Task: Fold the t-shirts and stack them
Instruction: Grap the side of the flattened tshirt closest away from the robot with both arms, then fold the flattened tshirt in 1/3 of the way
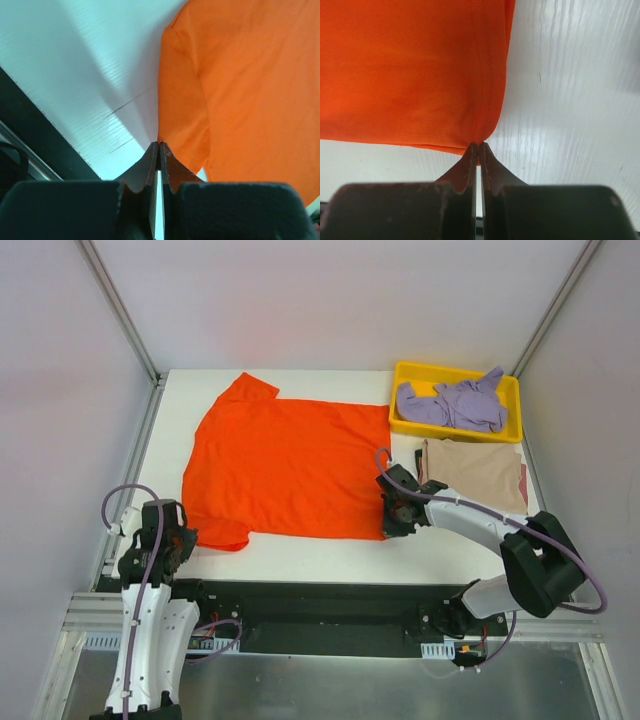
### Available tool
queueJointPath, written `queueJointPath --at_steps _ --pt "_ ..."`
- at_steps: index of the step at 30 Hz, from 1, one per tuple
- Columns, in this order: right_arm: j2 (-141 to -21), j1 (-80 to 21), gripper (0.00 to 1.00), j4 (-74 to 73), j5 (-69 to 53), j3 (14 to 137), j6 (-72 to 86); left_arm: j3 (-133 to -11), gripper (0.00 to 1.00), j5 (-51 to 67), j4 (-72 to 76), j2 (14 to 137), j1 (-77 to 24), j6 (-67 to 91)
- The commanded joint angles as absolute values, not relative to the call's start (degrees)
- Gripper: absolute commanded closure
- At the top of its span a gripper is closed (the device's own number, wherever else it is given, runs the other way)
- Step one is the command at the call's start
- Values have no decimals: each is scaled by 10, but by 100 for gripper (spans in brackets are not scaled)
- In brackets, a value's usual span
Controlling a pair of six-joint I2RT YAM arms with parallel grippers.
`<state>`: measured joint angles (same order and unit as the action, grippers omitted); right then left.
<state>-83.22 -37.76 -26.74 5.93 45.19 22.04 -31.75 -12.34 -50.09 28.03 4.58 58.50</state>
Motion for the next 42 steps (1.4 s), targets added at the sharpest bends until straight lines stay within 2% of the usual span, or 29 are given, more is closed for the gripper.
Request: queueJointPath --at_steps 1,7,14,24,33,42 --pt "-786 -385 99 -317 12 437 213 -319 100 -134 -557 243 47 615" --pt "-788 -383 99 -330 6 463 207 -354 100 -86 -520 277 47 616" --pt "-797 -360 99 -355 -15 527 207 -383 100 -33 -387 373 47 620" --pt "-856 -308 99 -359 -70 626 195 -448 100 -51 -265 512 47 633" --pt "-902 -270 99 -361 -56 686 181 -539 100 -14 -205 661 47 591" --pt "-958 -235 99 -357 -47 738 163 -609 100 -15 -159 754 47 543"
